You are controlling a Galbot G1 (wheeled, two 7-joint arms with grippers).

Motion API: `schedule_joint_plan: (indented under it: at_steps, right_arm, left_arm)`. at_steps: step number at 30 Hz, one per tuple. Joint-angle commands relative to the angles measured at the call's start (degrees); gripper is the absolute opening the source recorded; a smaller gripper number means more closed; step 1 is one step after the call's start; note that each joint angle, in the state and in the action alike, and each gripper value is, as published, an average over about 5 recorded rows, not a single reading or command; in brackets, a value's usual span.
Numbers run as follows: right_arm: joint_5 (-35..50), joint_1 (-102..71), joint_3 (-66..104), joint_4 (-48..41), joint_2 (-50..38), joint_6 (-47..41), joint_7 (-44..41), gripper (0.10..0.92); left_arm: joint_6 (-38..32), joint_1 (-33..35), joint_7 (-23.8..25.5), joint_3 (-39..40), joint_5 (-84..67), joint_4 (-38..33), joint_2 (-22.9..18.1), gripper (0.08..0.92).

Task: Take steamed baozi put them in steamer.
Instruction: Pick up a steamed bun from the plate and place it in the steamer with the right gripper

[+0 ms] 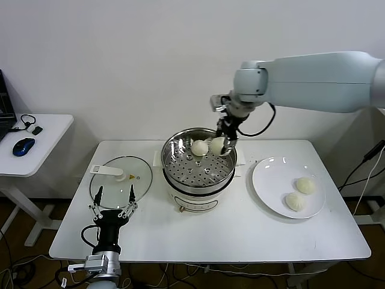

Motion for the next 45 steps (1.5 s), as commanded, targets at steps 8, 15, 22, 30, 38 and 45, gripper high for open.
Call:
schedule_joint_plan:
  at_steps: [8,15,22,30,38,45]
  right_arm:
    - [-1.0,-13.8,5.7,-15.2,13.4,-1.2,0.7,0.619]
    - [-3.0,-16.7,6.2,-18.3,14.2,-0.8,0.3,0.619]
    - [-3.4,-18.4,7.0,-19.7,14.7,-0.7,0.3,0.619]
    - [-4.1,-19.0,7.0,-20.3,15.0,-0.6,0.2,0.619]
    - [-4.3,-19.7,8.1,-22.3,16.2,-0.2,0.0,0.619]
    - [-5.2,-19.2,7.9,-22.2,15.8,-0.1,-1.1,0.665]
  left_arm:
    - [0.2,-0.2,0.2,-0.2,-0.1,0.0,-2.3,0.823]
    - [0.1,-0.5,0.1,-0.9,-0.4,0.5,-2.1,0.823]
    - [0.1,-0.6,0.0,-1.1,-0.5,0.9,-2.0,0.823]
    - [0.0,-0.5,0.0,-1.3,-0.5,0.6,-2.0,0.823]
    - [-0.2,-0.4,-0.1,-1.5,-0.5,0.3,-2.1,0.823]
    - [-0.2,-0.2,-0.1,-1.7,-0.4,0.0,-2.1,0.823]
